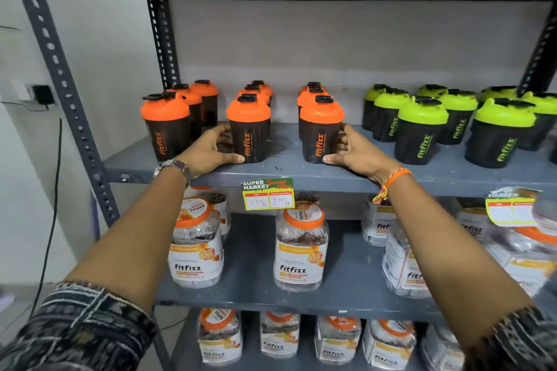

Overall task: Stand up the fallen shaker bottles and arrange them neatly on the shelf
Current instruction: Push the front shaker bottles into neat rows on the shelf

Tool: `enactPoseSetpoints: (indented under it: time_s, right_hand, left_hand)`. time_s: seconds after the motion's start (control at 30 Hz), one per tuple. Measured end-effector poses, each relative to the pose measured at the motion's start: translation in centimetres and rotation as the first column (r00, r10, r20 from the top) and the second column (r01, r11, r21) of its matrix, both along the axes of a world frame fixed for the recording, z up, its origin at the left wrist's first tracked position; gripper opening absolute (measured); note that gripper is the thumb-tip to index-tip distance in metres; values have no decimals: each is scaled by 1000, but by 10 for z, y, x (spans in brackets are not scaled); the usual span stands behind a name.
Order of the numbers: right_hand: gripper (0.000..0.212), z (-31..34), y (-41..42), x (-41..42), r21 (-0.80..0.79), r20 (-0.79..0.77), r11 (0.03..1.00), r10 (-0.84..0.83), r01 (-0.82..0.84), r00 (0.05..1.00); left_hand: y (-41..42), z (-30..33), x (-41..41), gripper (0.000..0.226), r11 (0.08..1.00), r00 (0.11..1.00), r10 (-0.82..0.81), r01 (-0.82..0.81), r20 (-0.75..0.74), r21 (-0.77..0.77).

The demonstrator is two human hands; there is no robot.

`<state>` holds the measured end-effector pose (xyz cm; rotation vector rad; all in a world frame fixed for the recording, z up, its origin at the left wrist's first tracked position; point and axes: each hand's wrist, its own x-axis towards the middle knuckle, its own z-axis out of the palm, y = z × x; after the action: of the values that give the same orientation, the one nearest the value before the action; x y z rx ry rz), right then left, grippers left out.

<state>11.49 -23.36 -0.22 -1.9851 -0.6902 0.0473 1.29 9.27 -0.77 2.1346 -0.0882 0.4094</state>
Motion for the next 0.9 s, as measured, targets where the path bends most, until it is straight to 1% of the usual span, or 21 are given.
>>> enactPoseSetpoints:
  time_s: [0.1,0.23,0.5,0.77,0.83,0.9]
  right_hand:
    - [78,-2,0,-3,-11,4,1000,2,-2,1000]
    - [73,-3,-2,-2,17,-10,1000,-12,12,1000]
    - [76,-3,-4,-3,42,-41,999,-10,12,999]
    - [75,-2,-2,0,23,-34,1000,-11,11,999]
    - [76,-2,-2,-1,20,-43,1000,-14,15,999]
    - [80,0,-3,-5,41,-40,999,-20,22,999]
  left_hand:
    - [-1,-3,-1,70,1000,1000,14,-14,12,0]
    - [-2,-4,0,68,1000,1000,22,-22,15,6]
    - [0,-5,-1,69,1000,1000,23,-24,13,10]
    - [-1,-3,-2,67,999,999,35,-35,-7,9]
    - [-1,-3,-2,73,999,998,53,-53,-24,11]
    - [0,-3,-1,83,997,997,73,-73,-29,-1]
